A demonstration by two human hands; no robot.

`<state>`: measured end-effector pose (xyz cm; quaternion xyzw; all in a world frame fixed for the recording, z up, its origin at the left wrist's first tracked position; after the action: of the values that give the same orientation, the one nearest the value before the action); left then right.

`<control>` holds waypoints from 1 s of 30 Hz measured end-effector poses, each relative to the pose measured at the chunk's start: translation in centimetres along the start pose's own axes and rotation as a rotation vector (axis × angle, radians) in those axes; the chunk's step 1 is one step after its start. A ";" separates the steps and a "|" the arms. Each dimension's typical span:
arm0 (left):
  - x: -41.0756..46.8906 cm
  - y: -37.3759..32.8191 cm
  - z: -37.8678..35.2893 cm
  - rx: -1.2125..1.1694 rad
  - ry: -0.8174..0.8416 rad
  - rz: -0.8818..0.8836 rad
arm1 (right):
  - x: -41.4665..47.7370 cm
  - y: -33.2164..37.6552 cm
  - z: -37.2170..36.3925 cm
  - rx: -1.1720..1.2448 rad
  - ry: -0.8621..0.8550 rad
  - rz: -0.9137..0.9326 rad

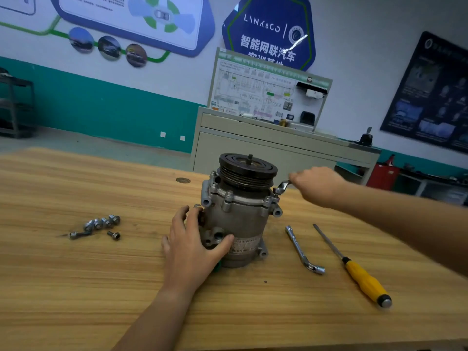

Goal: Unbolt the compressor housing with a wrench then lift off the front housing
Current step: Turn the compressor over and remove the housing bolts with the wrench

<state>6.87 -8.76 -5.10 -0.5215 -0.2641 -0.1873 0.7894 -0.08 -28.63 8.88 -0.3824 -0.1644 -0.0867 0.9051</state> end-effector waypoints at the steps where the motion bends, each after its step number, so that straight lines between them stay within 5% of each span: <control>1: 0.0 0.0 0.0 0.001 0.000 -0.002 | 0.8 0.5 -0.2 0.044 -0.069 -0.001; 6: 0.1 -0.1 0.0 0.001 -0.015 -0.021 | 2.0 0.7 -0.4 0.220 -0.297 0.004; 12: 0.1 -0.3 0.3 0.004 -0.050 -0.042 | -1.9 -4.8 1.9 0.814 -0.505 -0.650; 19: 0.1 -0.2 0.2 0.007 -0.056 -0.040 | -6.5 0.4 1.3 0.409 0.081 -0.349; 25: 0.0 0.0 0.1 0.010 -0.042 -0.027 | -5.6 2.2 3.3 0.004 0.062 -0.148; 30: 0.1 0.1 0.0 -0.005 -0.029 -0.012 | -4.6 2.1 3.9 -0.030 0.099 -0.013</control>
<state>7.02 -8.71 -5.15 -0.5243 -0.2782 -0.1851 0.7832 -4.70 -24.23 8.31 -0.3903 -0.1206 -0.1139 0.9056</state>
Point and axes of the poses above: each hand's wrist, its own x-axis towards the middle knuckle, its own z-axis out of the back of the hand, y = z × x, the point moved 8 cm from there along x, towards the middle knuckle, and after that the axes turned 14 degrees about -y, right-handed, at the moved point
